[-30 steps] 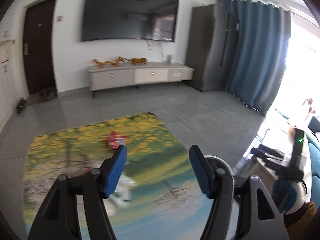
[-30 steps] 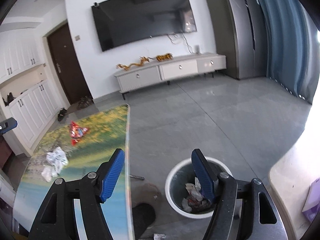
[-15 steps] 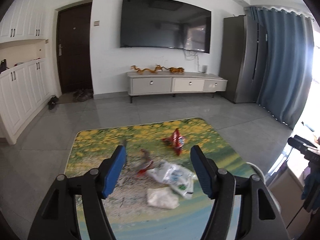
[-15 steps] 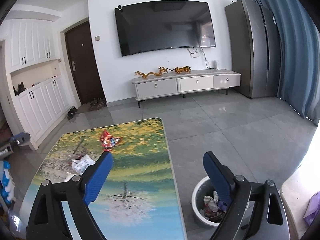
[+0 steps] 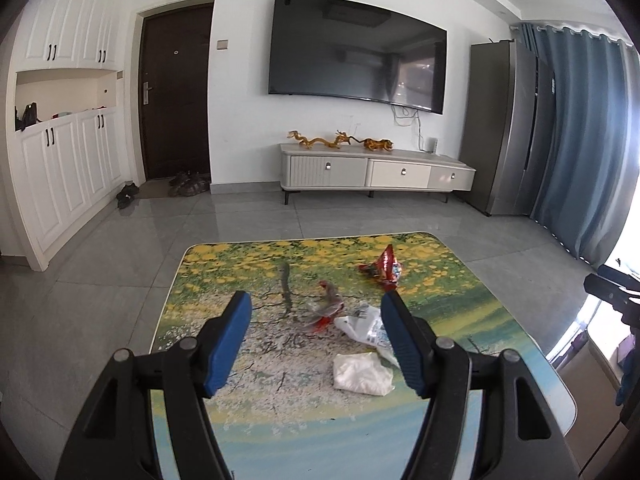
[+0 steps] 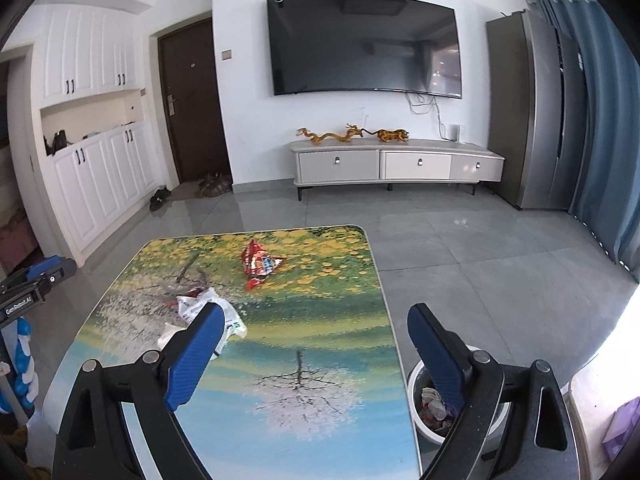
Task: Collect trash
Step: 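Return both grippers to the table above the white bags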
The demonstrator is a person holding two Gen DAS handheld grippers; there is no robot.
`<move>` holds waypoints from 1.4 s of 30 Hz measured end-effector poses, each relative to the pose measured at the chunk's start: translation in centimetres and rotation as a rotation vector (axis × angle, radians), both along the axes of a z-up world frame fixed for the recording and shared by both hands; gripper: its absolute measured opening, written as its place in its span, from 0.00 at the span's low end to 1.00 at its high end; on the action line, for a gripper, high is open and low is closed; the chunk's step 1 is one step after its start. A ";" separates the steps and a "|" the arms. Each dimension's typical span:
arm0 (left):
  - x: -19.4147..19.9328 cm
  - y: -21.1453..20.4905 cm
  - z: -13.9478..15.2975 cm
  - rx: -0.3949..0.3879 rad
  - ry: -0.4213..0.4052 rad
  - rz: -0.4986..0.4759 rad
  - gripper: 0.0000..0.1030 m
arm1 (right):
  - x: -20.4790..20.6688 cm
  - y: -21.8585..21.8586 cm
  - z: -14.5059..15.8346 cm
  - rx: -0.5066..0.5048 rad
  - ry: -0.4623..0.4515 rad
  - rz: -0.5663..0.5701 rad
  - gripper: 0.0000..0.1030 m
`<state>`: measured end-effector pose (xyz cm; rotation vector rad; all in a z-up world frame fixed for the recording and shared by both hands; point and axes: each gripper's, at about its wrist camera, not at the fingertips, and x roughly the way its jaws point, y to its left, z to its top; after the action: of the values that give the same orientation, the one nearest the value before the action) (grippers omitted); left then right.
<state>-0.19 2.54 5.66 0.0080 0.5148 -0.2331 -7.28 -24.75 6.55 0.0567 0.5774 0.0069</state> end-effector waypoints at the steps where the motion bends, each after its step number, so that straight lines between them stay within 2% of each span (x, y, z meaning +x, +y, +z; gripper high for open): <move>1: -0.1 0.0 0.0 0.001 -0.001 0.003 0.64 | 0.0 0.2 0.0 -0.002 0.000 0.005 0.90; 16: -0.1 0.7 -0.3 -0.005 -0.007 0.011 0.64 | -0.2 1.5 0.4 -0.016 -0.006 0.025 0.90; 29: 0.4 0.2 -1.5 -0.013 0.023 -0.025 0.64 | 0.0 2.2 -0.7 -0.026 0.029 0.017 0.94; 42: 0.7 1.8 -3.0 -0.028 0.061 -0.027 0.67 | 0.9 5.3 -1.6 -0.059 0.056 0.057 0.98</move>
<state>0.54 4.33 2.67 -0.0196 0.5723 -0.2680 -6.35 -19.48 4.96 -0.0175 0.6344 0.0440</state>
